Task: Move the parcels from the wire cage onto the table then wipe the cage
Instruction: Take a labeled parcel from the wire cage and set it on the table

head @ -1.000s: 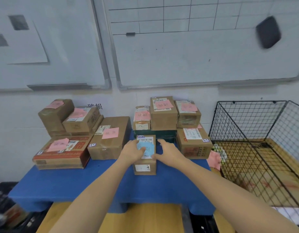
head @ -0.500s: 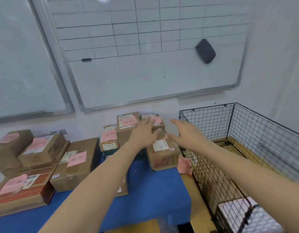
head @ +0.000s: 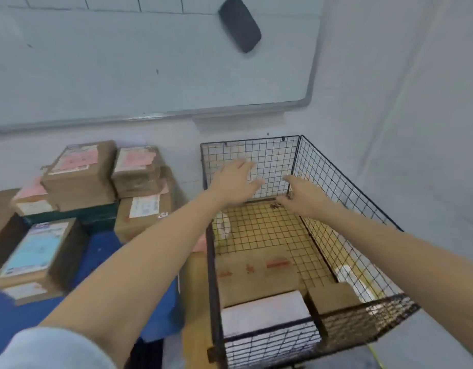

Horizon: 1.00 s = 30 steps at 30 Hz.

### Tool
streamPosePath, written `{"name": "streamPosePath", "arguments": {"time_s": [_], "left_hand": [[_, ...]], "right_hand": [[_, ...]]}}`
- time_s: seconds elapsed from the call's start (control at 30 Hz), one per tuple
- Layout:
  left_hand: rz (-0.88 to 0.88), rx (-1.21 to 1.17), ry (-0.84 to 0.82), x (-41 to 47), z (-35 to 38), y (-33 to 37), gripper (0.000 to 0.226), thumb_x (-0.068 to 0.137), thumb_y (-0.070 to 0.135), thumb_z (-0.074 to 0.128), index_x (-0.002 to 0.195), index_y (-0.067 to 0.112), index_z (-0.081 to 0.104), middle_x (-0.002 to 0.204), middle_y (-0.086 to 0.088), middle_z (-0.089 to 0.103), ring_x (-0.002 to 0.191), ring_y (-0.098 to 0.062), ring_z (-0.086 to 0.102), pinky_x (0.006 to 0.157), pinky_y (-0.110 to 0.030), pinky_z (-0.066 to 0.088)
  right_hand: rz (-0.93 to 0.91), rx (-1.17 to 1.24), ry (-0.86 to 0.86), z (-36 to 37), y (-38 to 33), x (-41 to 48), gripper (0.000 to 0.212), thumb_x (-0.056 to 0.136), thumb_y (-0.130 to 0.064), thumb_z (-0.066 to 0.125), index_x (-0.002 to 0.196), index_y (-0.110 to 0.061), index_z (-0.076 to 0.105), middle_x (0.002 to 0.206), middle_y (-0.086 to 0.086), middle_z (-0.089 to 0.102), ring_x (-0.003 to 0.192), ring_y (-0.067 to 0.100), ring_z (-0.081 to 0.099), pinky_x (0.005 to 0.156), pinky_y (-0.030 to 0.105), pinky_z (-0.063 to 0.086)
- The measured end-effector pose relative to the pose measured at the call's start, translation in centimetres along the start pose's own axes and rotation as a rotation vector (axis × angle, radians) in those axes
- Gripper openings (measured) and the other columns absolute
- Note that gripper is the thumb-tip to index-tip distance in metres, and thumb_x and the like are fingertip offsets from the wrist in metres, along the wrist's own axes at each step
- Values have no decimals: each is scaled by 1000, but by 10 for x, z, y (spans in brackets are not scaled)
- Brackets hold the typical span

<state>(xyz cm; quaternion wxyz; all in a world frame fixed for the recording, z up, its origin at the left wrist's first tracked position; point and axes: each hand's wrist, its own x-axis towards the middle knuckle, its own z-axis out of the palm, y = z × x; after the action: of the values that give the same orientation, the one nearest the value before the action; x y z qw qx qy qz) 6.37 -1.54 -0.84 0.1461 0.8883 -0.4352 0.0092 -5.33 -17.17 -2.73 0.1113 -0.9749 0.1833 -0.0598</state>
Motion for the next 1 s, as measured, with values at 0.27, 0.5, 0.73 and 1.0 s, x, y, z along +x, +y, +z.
{"name": "streamPosePath", "arguments": {"time_s": [0.27,0.5,0.73,1.0], "left_hand": [[-264,-73,-298,5,85,10,71,94,55,38,151,17,19,158,-6,19,144,-25,20,117,-46,21],[-501,-92,-606,-14,123,-11,81,90,53,52,152,17,14,158,-6,17,143,-29,23,115,-43,26],[-489,54,-876,-29,129,2,77,88,63,45,144,12,37,146,-10,41,133,-31,40,109,-47,35],[-486,143,-901,-30,131,1,77,88,66,37,138,7,43,135,-12,52,121,-32,50,103,-45,41]], "right_hand": [[-151,-33,-302,66,41,10,69,93,-43,53,147,-8,30,140,13,49,124,28,51,102,43,44],[-209,-60,-647,101,37,-4,63,99,-44,44,148,-8,29,144,13,46,129,28,47,103,37,42],[-102,41,-801,110,39,1,56,100,-48,36,139,-8,42,125,10,58,110,24,59,93,32,48],[27,194,-821,113,36,7,46,101,-35,41,136,-5,40,120,13,57,85,20,62,62,22,55]]}}
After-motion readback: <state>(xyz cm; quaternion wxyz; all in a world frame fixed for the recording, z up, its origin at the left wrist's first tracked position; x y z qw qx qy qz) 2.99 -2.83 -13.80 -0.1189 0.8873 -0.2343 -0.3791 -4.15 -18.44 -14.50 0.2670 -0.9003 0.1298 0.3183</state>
